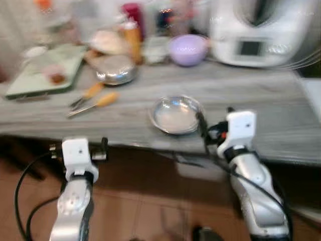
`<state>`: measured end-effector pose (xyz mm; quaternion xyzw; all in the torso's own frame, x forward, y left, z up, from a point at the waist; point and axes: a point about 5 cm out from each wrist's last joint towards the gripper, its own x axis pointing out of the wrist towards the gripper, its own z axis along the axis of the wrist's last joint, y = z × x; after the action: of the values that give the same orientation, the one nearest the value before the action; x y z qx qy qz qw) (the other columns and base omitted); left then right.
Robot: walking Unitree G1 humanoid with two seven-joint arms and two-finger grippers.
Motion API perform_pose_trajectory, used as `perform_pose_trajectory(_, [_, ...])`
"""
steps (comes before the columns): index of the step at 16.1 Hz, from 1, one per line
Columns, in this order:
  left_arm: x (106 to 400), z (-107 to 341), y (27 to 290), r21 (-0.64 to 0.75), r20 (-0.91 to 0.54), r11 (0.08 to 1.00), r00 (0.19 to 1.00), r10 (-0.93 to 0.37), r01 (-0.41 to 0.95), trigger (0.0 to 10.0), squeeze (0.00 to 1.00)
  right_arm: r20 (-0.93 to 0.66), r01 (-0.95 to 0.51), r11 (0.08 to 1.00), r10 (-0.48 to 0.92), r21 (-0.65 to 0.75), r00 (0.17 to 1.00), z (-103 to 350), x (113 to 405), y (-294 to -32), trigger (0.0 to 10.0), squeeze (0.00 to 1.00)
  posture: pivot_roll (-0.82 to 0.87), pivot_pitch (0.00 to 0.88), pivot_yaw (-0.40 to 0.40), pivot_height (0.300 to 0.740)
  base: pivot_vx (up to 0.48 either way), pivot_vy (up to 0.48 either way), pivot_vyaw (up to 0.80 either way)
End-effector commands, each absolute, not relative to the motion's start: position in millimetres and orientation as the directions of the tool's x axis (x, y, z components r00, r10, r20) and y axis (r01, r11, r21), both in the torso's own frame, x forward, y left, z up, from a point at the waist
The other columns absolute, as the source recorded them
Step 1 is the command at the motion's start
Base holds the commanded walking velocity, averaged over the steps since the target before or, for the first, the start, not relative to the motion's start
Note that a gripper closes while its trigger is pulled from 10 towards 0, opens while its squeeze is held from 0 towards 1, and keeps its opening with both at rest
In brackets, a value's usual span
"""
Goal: Setting the table
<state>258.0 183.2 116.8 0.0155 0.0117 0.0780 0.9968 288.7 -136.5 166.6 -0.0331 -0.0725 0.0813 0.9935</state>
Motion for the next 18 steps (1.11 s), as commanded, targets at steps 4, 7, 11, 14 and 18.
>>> perform_pose_trajectory(4, [256.6, 113.5, 187.3, 0.044, -0.039, 0.985, 0.985, 0.169, -0.168, 10.0, 0.0, 0.155, -0.178, 0.98, 0.19, -0.086, 0.97, 173.2, 293.3, -131.0, 10.0, 0.0, -0.25, 0.112, 0.101, 0.74, -0.34, 0.0, 0.0])
perform_pose_trajectory(7, [255.9, 113.3, 187.5, 0.043, -0.039, 0.984, 0.984, 0.174, -0.172, 10.0, 0.0, 0.134, -0.186, 0.98, 0.195, -0.074, 0.972, 169.5, 293.7, -129.2, 10.0, 0.0, -0.25, 0.116, 0.098, 0.74, -0.341, 0.0, 0.0])
perform_pose_trajectory(11, [253.1, 111.7, 187.7, 0.046, -0.043, 0.984, 0.984, 0.173, -0.171, 10.0, 0.0, 0.1, -0.197, 0.977, 0.204, -0.076, 0.974, 162.3, 292.7, -125.2, 10.0, 0.0, -0.24, 0.121, 0.101, 0.74, -0.338, 0.0, 0.0])
perform_pose_trajectory(14, [253.6, 111.4, 189.1, 0.049, -0.046, 0.984, 0.984, 0.172, -0.17, 10.0, 0.0, 0.09, -0.17, 0.981, 0.179, -0.098, 0.98, 159.6, 295.8, -126.5, 10.0, 0.0, -0.24, 0.119, 0.105, 0.74, -0.329, 0.0, 0.0])
perform_pose_trajectory(18, [255.3, 113.4, 188.5, 0.057, -0.032, 0.985, 0.986, 0.164, -0.162, 10.0, 0.0, 0.108, -0.181, 0.983, 0.182, -0.018, 0.977, 158.8, 297.8, -121.0, 10.0, 0.0, -0.23, 0.116, 0.109, 0.74, -0.295, 0.0, 0.0])
